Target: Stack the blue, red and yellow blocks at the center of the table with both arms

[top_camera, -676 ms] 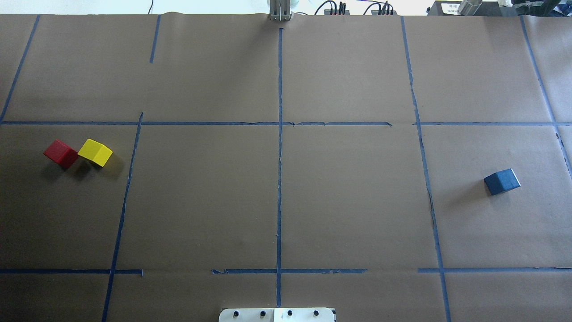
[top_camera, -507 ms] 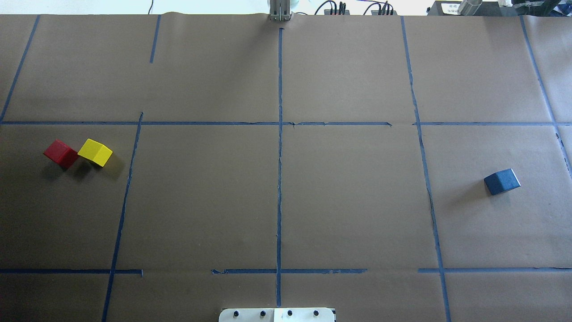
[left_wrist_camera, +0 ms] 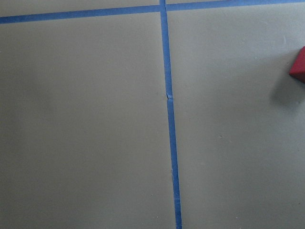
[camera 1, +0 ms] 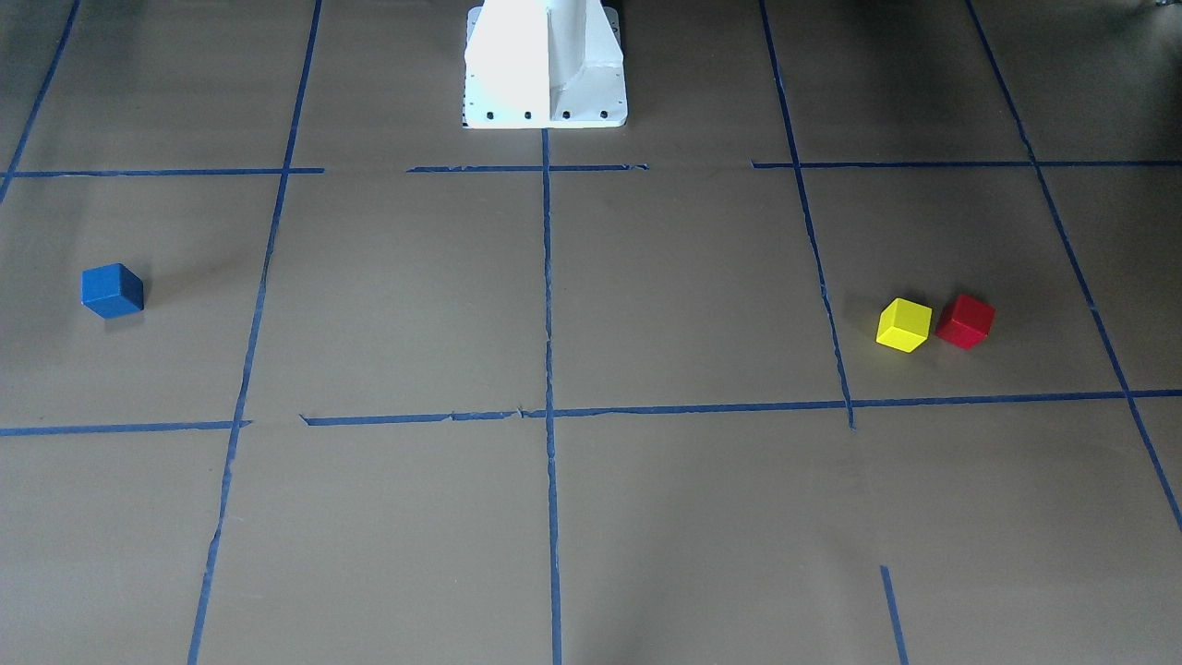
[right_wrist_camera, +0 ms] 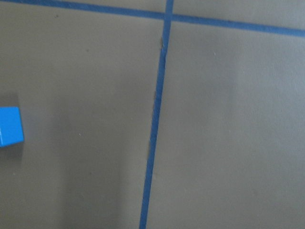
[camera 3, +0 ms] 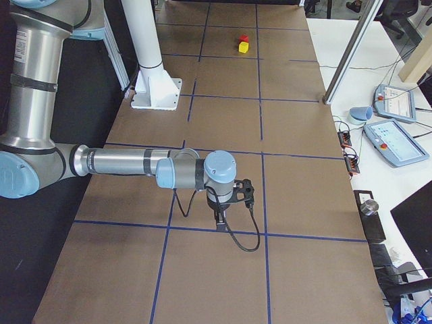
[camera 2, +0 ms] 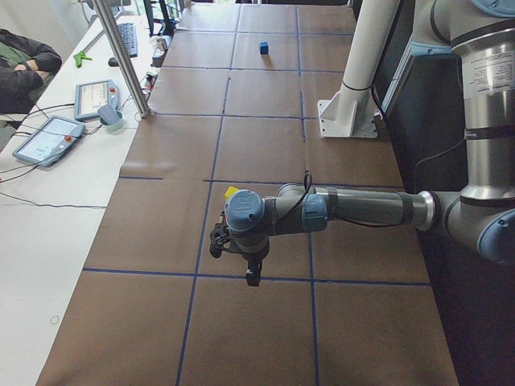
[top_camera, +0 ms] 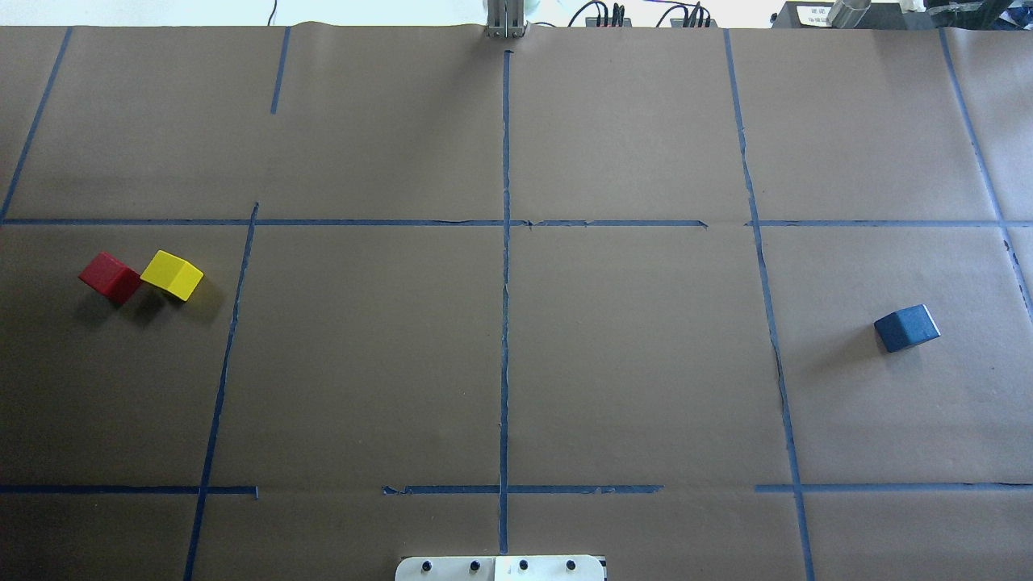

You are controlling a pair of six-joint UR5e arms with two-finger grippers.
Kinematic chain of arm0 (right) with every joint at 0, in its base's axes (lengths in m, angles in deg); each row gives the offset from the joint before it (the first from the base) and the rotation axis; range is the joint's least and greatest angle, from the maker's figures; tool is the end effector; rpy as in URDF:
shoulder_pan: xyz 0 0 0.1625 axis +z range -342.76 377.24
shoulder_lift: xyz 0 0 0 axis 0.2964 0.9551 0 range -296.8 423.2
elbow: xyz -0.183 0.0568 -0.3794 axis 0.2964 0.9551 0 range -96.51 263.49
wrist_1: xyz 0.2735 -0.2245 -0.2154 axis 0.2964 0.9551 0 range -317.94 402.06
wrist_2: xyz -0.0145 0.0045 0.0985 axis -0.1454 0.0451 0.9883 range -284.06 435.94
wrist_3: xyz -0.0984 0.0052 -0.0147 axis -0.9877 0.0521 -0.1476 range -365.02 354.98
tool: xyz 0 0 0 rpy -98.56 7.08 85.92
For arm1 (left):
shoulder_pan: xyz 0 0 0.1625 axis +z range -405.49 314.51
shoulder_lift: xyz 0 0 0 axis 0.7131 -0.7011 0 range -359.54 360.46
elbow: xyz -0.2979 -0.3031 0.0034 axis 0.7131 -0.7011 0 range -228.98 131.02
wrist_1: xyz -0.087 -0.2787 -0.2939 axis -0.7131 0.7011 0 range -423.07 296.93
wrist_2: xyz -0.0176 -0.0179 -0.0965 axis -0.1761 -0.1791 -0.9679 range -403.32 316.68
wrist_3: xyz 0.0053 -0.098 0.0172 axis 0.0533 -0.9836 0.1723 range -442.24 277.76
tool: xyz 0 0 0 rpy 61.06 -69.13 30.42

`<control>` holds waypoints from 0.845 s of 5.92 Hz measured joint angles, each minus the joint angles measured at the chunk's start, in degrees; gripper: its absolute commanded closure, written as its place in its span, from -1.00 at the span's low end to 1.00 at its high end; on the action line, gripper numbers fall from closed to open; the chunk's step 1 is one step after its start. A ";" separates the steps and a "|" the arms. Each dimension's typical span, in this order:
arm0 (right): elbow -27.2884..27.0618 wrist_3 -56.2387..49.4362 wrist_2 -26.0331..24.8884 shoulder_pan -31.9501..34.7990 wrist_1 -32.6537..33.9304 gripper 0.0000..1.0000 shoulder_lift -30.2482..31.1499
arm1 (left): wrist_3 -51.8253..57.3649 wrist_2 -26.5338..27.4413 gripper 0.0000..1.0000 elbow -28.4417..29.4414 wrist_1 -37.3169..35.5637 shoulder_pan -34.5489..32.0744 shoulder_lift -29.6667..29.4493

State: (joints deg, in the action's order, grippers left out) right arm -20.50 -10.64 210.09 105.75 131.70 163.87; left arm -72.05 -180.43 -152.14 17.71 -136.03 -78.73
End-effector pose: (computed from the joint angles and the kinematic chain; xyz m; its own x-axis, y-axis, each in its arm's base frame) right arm 0.0531 -0.4185 0.6224 0.7101 -0.1609 0.6855 0.0960 0.9866 0.1321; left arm -0.0642 -0.4024 0.6432 0.6706 0.0830 -0.7372 -0.1111 0.9938 0.0109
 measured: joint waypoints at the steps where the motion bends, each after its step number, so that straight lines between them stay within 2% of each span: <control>1: 0.01 0.09 0.20 -0.31 -0.09 -1.00 -2.11 | 0.00 0.00 -1.00 0.03 -0.04 0.00 0.00; 2: -0.10 0.20 0.23 -1.74 -2.00 -1.00 -2.83 | 0.00 -0.03 -1.00 0.09 -0.08 0.01 0.00; 3: -0.26 1.20 0.38 -4.96 -6.64 -1.00 -2.98 | -0.03 -0.12 -1.00 0.12 -0.09 0.01 0.00; 5: -0.40 10.30 -0.25 -14.24 -16.18 -1.00 -2.85 | -0.15 -0.35 -1.00 0.13 -0.14 0.07 0.00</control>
State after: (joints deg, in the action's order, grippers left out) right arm -20.90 -0.34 209.85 91.51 115.53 161.02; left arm -72.20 -180.77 -152.01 17.57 -135.95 -78.73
